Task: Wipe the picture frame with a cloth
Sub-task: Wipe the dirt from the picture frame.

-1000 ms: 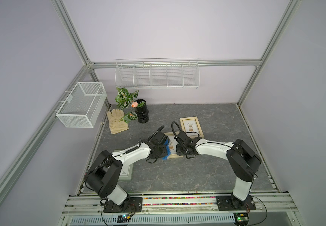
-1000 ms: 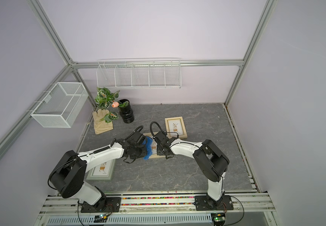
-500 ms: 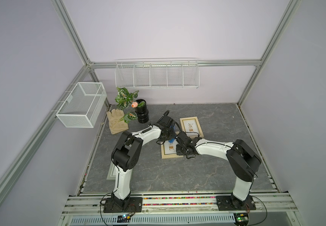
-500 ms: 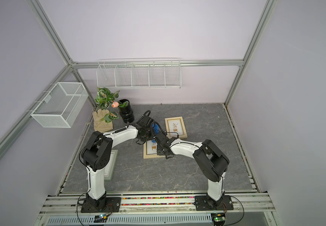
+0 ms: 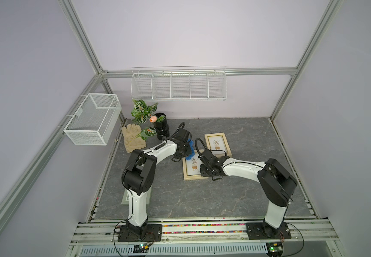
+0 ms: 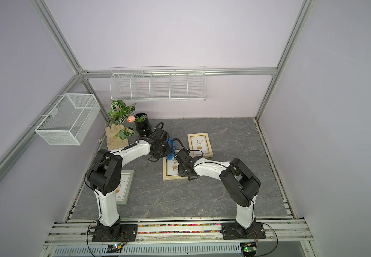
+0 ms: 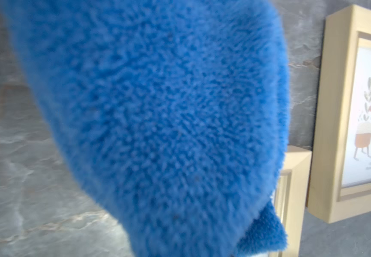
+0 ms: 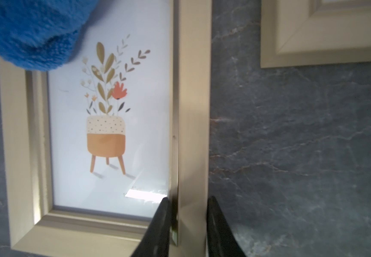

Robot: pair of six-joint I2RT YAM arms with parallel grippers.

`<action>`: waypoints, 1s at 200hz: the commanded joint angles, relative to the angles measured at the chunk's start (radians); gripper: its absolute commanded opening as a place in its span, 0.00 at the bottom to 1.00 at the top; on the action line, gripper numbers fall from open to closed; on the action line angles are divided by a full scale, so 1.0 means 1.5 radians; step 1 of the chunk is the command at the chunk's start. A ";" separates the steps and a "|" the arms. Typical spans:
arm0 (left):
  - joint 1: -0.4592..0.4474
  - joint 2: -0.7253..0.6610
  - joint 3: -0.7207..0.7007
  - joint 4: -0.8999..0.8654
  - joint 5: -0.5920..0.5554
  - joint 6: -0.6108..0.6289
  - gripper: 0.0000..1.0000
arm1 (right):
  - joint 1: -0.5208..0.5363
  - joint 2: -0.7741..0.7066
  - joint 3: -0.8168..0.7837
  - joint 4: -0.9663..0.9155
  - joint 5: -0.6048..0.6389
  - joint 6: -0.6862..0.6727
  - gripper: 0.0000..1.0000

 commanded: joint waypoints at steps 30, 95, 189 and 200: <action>-0.065 0.087 0.121 -0.031 0.014 -0.021 0.00 | 0.002 0.029 -0.015 -0.082 0.006 0.004 0.26; 0.026 -0.035 -0.036 -0.071 -0.103 0.004 0.00 | 0.002 0.028 -0.026 -0.071 0.005 0.005 0.26; -0.021 0.021 0.032 -0.078 -0.062 -0.009 0.00 | 0.002 0.027 -0.025 -0.076 0.010 0.007 0.26; -0.002 -0.004 0.001 -0.084 -0.078 -0.002 0.00 | 0.002 0.027 -0.027 -0.074 0.009 0.007 0.26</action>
